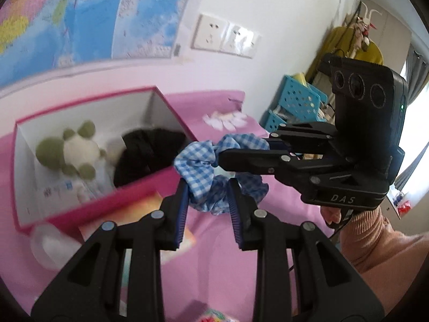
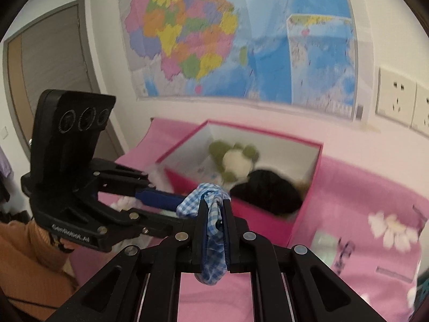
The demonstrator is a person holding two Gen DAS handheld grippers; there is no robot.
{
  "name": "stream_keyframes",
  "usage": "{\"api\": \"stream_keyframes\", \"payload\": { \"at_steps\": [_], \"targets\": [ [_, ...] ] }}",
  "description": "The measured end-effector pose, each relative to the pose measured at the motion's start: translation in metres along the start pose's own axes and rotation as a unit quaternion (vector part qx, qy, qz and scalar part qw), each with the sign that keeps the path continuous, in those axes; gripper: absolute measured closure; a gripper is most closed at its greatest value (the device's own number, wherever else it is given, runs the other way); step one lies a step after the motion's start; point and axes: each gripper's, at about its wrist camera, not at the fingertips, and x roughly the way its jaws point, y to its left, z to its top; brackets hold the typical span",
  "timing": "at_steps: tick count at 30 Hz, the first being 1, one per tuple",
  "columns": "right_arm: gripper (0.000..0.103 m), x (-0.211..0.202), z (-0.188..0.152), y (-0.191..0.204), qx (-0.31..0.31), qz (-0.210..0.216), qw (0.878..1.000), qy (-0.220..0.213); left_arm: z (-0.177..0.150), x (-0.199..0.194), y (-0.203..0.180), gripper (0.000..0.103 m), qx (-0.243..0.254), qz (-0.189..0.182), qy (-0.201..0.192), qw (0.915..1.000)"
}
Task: Organize soft objects
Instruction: 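Carry the scrunchie into the pink box and open the right tool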
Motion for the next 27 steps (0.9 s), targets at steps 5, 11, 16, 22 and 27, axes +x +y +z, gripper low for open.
{"api": "stream_keyframes", "payload": {
  "at_steps": [5,11,16,22,27],
  "targets": [
    [0.095,0.016,0.028,-0.019,0.009,0.007,1.000,-0.013,0.026,0.004,0.015,0.072,-0.007,0.019,-0.010,0.9997],
    [0.094,0.046,0.055,-0.047,0.030,0.007,0.999,-0.014,0.054,0.023,0.040,0.072,-0.023,0.047,-0.003,0.9986],
    [0.094,0.080,0.069,-0.074,0.064,0.010,0.998,0.005,0.068,0.044,0.063,0.072,-0.047,0.063,0.019,0.9967],
    [0.092,0.121,0.071,-0.104,0.104,0.000,0.994,0.028,0.075,0.069,0.087,0.072,-0.076,0.086,0.048,0.9923],
    [0.066,0.140,0.067,-0.120,0.123,-0.070,0.989,0.050,0.072,0.075,0.094,0.052,-0.085,0.115,0.060,0.9879]
  ]
}}
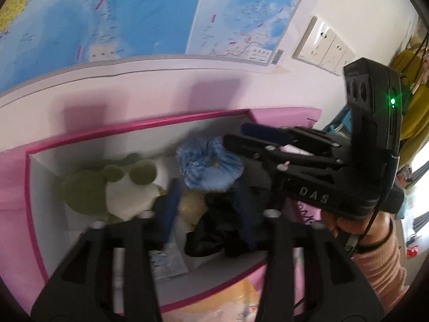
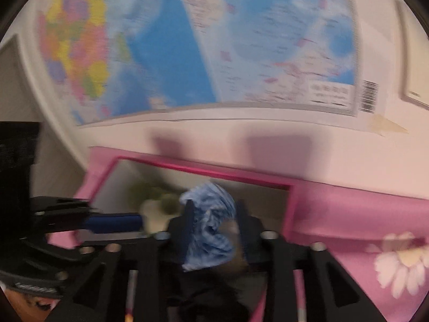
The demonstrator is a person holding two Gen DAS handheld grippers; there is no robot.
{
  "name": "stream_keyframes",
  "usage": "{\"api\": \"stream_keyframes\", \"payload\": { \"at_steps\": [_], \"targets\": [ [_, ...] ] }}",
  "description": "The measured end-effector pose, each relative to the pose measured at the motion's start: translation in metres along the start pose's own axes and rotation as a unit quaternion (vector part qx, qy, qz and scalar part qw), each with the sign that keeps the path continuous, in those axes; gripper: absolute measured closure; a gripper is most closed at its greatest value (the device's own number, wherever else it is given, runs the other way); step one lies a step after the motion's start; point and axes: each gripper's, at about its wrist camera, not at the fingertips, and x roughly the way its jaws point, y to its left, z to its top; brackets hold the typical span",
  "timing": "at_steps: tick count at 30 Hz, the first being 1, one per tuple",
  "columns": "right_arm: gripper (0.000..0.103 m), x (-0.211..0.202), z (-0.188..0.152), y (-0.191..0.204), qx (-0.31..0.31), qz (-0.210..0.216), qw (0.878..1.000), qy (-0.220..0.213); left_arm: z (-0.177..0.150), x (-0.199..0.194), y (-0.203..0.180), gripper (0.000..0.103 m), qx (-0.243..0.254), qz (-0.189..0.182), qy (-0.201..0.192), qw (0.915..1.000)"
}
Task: Organize soft objects
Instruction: 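Carry the scrunchie into the pink box and open the right tool, then move the right tool toward the wipe packets beside the tissue pack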
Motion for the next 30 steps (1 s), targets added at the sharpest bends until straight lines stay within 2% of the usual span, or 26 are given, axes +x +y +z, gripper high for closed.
{"api": "stream_keyframes", "payload": {
  "at_steps": [2,7,13,17,22,30],
  "targets": [
    [0.066,-0.004,-0.003,0.000,-0.008,-0.018,1.000,-0.006,-0.005,-0.007,-0.001,0.052,0.007,0.008,-0.013,0.9999],
    [0.066,-0.030,-0.016,0.007,-0.029,-0.017,0.999,-0.021,-0.024,-0.042,-0.006,0.052,0.031,0.005,-0.052,0.9981],
    [0.065,-0.077,-0.043,0.017,-0.036,0.031,0.998,-0.038,-0.066,-0.101,-0.004,0.050,0.049,-0.018,-0.097,0.9939],
    [0.062,-0.106,-0.066,0.026,-0.042,0.062,0.996,-0.041,-0.099,-0.129,0.003,0.046,0.048,-0.027,-0.113,0.9920],
    [0.059,-0.130,-0.096,0.048,-0.051,0.107,0.993,-0.031,-0.137,-0.139,0.010,0.046,0.044,-0.017,-0.107,0.9932],
    [0.059,-0.149,-0.152,0.089,-0.079,0.157,0.984,0.015,-0.196,-0.140,0.021,0.046,0.026,-0.022,-0.073,0.9967]
  ]
}}
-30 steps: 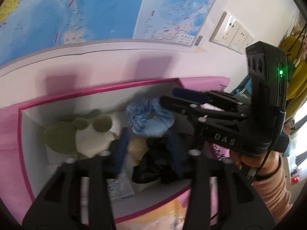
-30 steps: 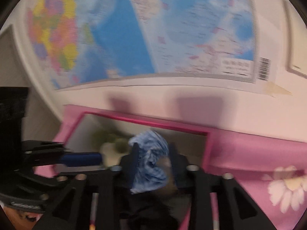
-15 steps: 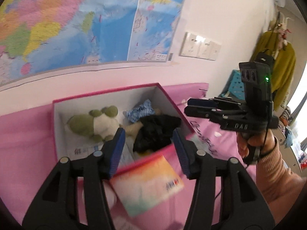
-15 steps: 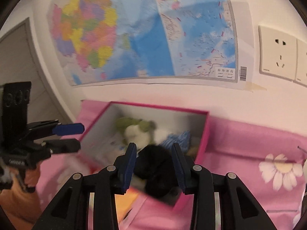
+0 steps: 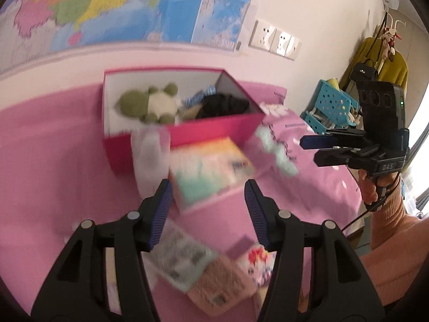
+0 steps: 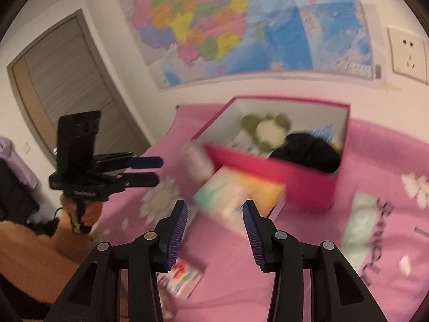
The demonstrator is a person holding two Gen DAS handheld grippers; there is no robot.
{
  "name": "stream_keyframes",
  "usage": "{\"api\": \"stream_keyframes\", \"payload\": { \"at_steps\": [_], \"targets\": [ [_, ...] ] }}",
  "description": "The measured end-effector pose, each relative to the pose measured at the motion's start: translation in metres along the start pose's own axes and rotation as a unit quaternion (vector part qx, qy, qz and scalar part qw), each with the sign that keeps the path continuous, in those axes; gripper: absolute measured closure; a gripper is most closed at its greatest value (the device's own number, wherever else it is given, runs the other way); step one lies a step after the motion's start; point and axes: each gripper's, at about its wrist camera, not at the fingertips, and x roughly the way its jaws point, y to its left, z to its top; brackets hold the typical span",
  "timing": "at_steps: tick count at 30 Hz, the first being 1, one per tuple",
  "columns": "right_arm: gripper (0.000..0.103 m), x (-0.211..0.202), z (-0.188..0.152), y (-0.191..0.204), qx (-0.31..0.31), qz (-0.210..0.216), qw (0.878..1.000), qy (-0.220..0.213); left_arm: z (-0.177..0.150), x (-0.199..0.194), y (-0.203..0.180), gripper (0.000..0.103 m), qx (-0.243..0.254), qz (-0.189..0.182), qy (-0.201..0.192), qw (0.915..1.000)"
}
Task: Organize soft objects
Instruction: 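Move the right tool toward the wipe packets beside the tissue pack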
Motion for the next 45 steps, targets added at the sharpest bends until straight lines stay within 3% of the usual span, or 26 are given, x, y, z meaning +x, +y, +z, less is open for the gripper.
{"api": "stream_keyframes", "payload": {
  "at_steps": [10,17,23,33,38,45],
  "targets": [
    [0.059,0.017,-0.035,0.040,0.012,0.065,0.997,0.040,-0.050,0.000,0.027,0.046,-0.044,0.017,0.037,0.9982],
    [0.059,0.082,-0.049,0.063,0.026,0.107,0.989,0.102,-0.062,0.013,0.050,0.046,-0.066,0.030,0.053,0.9960],
    [0.059,0.130,-0.051,0.049,0.074,0.067,0.986,0.131,-0.062,0.024,0.068,0.046,-0.074,0.033,0.059,0.9949],
    [0.059,0.161,-0.056,0.044,0.108,0.065,0.980,0.152,-0.068,0.052,0.077,0.046,-0.073,0.015,0.094,0.9928],
    [0.081,0.162,-0.058,0.046,0.101,0.057,0.983,0.140,-0.070,0.052,0.077,0.046,-0.072,0.007,0.093,0.9931],
    [0.082,0.159,-0.049,0.048,0.082,0.044,0.988,0.120,-0.077,0.049,0.067,0.046,-0.063,-0.008,0.099,0.9930]
  ]
}}
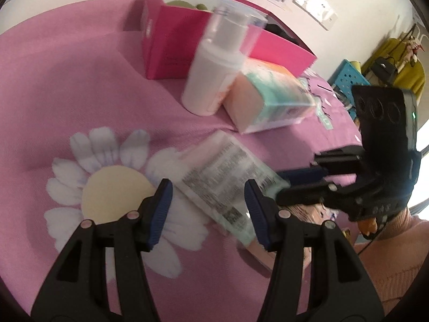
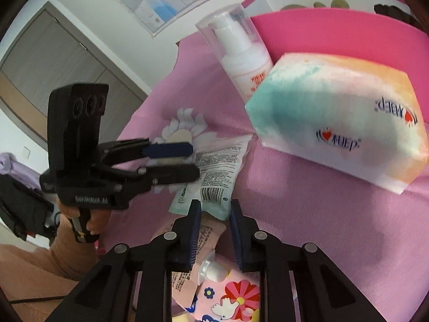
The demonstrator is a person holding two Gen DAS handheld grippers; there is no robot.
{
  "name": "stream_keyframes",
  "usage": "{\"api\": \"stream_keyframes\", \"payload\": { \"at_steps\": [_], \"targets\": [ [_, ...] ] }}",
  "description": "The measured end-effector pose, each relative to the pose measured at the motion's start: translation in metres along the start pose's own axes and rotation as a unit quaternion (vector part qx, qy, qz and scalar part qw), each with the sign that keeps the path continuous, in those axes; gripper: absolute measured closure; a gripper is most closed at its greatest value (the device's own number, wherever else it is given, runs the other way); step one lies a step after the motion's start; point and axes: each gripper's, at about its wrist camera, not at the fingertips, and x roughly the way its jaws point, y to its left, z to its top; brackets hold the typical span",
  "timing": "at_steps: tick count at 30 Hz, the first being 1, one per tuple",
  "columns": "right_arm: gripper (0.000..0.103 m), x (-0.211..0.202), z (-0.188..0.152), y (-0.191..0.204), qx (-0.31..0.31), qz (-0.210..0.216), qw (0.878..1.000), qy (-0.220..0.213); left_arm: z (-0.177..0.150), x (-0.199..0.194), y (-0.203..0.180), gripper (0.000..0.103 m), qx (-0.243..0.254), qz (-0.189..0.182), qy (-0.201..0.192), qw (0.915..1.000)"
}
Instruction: Organize soft objects
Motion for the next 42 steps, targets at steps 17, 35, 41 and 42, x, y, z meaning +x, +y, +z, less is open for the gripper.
{"api": "stream_keyframes", "payload": {
  "at_steps": [17,35,41,42],
  "targets": [
    [0.091,-0.007,0.000,-0.022,0.037,-0.011,0.999,-0.015,0.004,-0.017,-0.001,0.046,0.011,-0.025,-0.015,0.9995],
    [0.095,0.001,0.009,-0.012,0.013,0.023,1.000,-0.004,0.002,0.004,-0.004,0.046,0.013,-0.043,0.016,0.9989],
    [0.095,0.002,0.024,-0.001,-0.029,0.012,0.999,-0.008,-0.009,-0.004,0.002,0.046,-0.028,-0.055,0.000,0.9981],
    [0.095,0.003,0.025,0.000,-0.034,0.010,0.999,-0.007,-0.012,-0.006,0.004,0.046,-0.034,-0.057,-0.002,0.9978]
  ]
}}
